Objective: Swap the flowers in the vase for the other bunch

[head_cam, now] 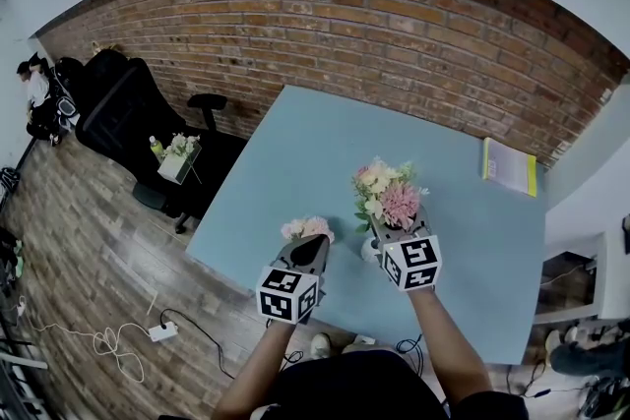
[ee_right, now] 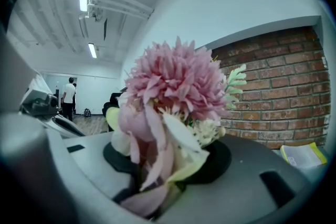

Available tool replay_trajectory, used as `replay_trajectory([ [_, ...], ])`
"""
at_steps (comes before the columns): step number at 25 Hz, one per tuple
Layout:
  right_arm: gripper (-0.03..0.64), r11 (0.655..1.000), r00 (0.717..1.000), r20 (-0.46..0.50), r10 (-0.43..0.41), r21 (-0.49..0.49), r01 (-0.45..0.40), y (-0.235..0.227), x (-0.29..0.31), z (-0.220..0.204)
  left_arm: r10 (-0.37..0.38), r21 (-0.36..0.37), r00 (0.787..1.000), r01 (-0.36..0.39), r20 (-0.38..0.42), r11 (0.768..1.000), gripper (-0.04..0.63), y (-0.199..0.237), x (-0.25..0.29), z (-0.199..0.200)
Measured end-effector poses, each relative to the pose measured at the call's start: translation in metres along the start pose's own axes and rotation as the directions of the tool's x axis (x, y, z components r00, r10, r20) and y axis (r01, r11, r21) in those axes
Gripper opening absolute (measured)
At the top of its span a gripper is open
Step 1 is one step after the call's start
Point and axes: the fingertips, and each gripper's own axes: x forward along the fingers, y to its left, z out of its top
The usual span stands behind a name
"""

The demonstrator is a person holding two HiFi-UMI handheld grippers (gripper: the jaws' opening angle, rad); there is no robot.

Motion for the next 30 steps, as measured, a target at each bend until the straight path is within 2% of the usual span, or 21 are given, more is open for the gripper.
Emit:
replay_trajectory([
  [11,0.238,1.0,0.999,-0.047,0.006,0.031,-0.005,0.002,-0.007,-0.034,-0.008,0.014,1.0,0.009,-0.011,1.0,0.009,-0.006,0.004,-0.004],
  [18,0.304,0.998,0.997,-0.077,0.005,0.062,0.0,0.002,-0.005,-0.048,-0.005,0.001,1.0,0.005,-0.012,1.0,0.009,-0.005,0.003,-0.008],
  [25,0.339,0.996,0.994,-0.109,-0.007,0.092,0.017,0.003,-0.004,-0.061,0.002,-0.002,1.0,-0.002,-0.011,1.0,0.009,0.001,0.001,-0.008],
  [30,0.395,0.994,0.989,-0.145,0.001,0.105,0.014,0.004,-0.003,-0.072,-0.002,-0.007,1.0,0.002,-0.007,1.0,0.009,0.002,0.003,-0.006],
])
